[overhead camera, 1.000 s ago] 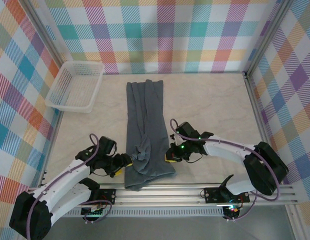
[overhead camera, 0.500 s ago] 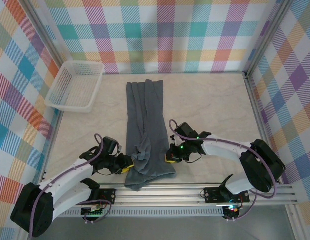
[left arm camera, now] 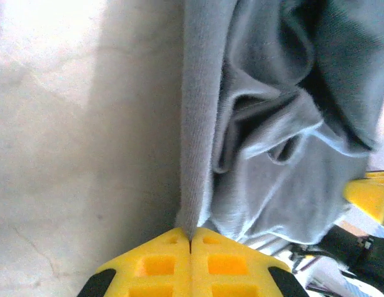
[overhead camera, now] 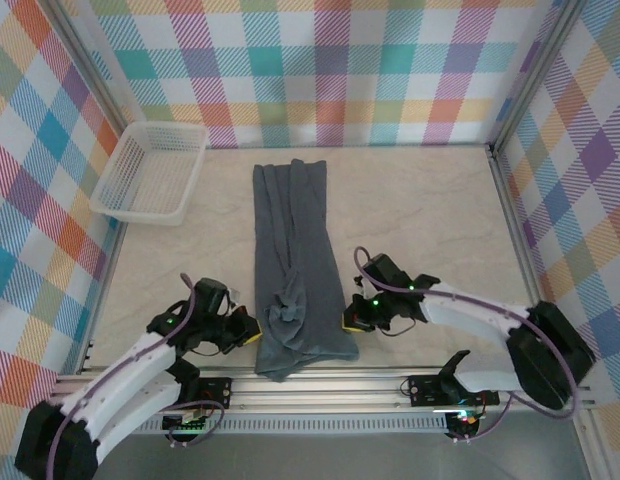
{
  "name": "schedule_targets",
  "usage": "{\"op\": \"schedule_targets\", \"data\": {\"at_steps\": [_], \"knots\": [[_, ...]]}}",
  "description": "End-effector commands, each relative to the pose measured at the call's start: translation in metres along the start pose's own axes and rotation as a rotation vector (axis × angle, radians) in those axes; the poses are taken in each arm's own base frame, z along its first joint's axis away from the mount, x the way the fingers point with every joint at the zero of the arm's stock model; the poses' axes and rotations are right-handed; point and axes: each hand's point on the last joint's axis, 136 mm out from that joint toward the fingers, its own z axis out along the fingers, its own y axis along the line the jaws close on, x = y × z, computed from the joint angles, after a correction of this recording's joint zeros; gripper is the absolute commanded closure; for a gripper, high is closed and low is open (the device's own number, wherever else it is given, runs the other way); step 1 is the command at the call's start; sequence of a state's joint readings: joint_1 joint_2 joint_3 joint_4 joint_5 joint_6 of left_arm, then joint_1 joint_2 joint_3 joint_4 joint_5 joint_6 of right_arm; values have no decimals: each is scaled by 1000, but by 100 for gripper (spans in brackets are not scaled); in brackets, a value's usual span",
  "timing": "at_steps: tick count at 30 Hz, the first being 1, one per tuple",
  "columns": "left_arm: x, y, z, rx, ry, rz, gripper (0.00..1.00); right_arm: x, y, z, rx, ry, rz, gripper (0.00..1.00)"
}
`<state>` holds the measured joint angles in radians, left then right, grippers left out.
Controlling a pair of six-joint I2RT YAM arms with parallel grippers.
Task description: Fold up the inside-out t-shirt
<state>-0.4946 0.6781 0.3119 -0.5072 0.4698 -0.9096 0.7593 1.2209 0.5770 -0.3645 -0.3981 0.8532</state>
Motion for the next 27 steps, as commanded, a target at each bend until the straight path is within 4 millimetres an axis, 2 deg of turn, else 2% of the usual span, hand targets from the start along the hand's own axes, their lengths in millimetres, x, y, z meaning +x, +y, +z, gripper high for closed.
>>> {"op": "schedule_targets", "data": {"at_steps": [1, 3, 5, 8, 12, 16, 18, 21, 22, 23, 24, 25, 26, 27], "knots": [[6, -4, -19, 1, -24, -32, 100, 2, 7, -18, -2, -36, 12, 100], [-5, -20, -26, 24, -68, -11, 100, -13, 24, -33, 9, -94, -33, 100], [-22, -39, -31, 16, -103, 26, 100, -39, 41, -46, 25, -151, -57, 100], [-62, -71, -41, -16, -193, 81, 100, -90, 66, -61, 6, -222, -87, 100], [-141, -101, -47, 0, -330, 63, 100, -171, 93, -77, 5, -310, -165, 100], [-232, -119, -54, 35, -450, 26, 100, -260, 98, -85, 14, -391, -147, 100], [-275, -134, -47, 60, -457, 35, 100, -299, 102, -84, -15, -401, -135, 100], [-333, -137, -14, 48, -430, 24, 99, -350, 102, -73, -5, -414, -161, 99], [-350, -139, -6, 55, -438, 31, 96, -365, 100, -70, -1, -420, -168, 95], [-368, -142, 1, 60, -453, 46, 90, -381, 99, -67, -5, -427, -188, 85], [-386, -147, 3, 76, -471, 56, 84, -394, 96, -65, -6, -424, -192, 70], [-398, -149, 5, 92, -485, 63, 73, -403, 95, -66, -16, -423, -192, 56], [-407, -147, 6, 93, -488, 51, 56, -409, 92, -67, -25, -409, -190, 46], [-411, -147, 5, 110, -482, 49, 40, -410, 88, -68, -17, -385, -180, 42]]}}
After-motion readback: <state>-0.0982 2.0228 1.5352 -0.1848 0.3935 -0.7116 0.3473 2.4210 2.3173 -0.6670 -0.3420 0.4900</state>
